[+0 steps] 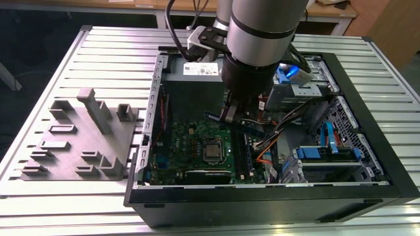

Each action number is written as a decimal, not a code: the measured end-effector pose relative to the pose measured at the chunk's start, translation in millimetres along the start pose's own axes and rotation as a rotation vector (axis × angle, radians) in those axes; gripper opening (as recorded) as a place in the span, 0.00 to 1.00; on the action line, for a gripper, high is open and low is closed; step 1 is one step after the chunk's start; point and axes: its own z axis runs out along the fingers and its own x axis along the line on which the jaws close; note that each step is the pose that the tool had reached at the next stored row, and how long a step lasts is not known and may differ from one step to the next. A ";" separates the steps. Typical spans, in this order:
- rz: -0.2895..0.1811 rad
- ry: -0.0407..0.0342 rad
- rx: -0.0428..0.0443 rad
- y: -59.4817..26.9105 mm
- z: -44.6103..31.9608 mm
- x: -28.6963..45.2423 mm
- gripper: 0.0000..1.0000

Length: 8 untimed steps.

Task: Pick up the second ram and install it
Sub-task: 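Insert the second ram into the second slot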

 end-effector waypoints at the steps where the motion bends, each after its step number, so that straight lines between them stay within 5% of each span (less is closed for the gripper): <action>1: 0.018 -0.0011 0.0010 0.0 0.2 0.0 0.08; 8: 0.144 -0.0076 0.0083 -0.1 1.2 0.1 0.08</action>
